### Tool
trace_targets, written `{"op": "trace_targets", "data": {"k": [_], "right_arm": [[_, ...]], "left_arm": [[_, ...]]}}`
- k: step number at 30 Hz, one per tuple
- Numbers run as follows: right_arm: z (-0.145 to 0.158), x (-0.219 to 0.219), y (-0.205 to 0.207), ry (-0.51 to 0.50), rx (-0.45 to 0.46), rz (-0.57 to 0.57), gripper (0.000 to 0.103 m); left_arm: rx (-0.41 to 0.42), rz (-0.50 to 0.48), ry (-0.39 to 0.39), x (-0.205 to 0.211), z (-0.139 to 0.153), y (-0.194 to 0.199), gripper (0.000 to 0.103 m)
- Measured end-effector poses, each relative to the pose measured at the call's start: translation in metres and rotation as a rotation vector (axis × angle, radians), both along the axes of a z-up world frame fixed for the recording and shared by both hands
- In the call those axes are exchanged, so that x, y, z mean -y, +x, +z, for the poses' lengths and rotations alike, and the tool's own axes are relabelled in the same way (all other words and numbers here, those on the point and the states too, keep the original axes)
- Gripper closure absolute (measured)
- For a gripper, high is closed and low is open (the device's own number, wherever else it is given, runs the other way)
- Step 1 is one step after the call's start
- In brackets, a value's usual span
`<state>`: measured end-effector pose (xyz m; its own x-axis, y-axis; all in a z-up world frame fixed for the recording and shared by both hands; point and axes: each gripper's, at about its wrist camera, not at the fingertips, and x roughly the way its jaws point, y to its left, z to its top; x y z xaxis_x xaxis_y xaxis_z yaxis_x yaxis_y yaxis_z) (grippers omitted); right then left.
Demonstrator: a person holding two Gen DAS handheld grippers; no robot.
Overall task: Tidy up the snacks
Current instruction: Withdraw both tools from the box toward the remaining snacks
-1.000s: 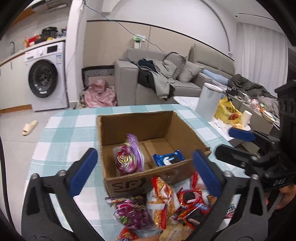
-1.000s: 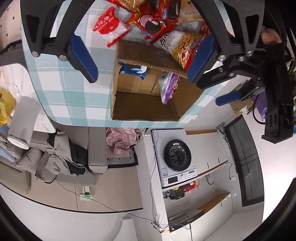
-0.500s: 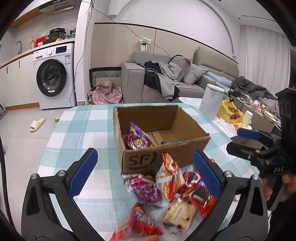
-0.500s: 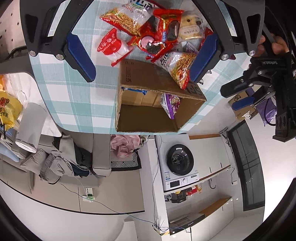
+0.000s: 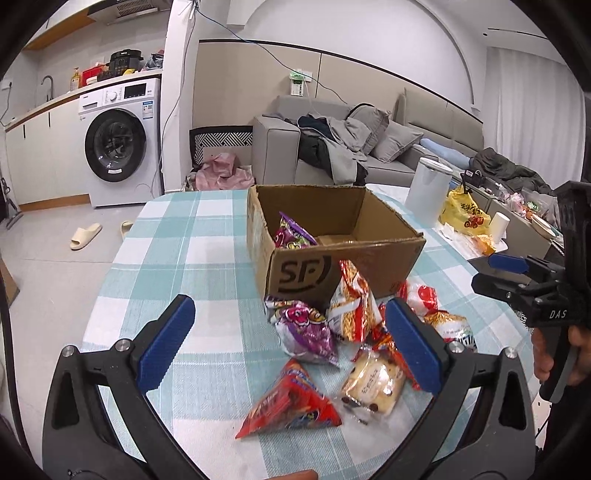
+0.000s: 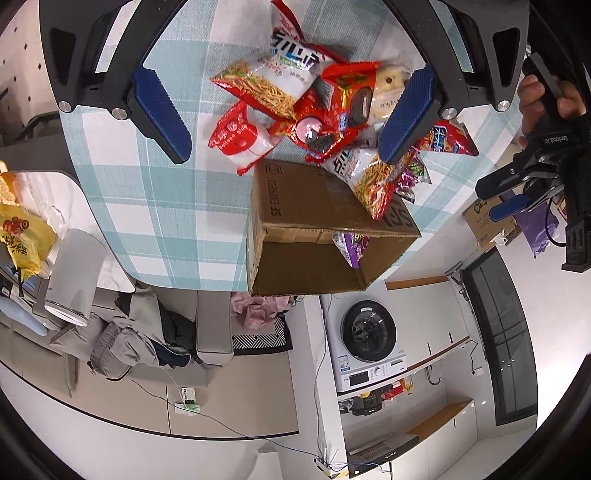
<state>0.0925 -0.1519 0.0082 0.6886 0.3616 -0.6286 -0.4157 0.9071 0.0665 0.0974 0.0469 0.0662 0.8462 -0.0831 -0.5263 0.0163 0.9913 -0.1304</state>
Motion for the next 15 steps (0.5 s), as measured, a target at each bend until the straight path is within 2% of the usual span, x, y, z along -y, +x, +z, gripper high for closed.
{"op": "trace_targets", "data": {"k": [15], "right_arm": [[-0.022,0.017,-0.006,-0.02,-0.059,-0.044,0.0]], "left_arm": [[-0.042,0.003,0.006,0.008,-0.016,-0.009,0.001]]}}
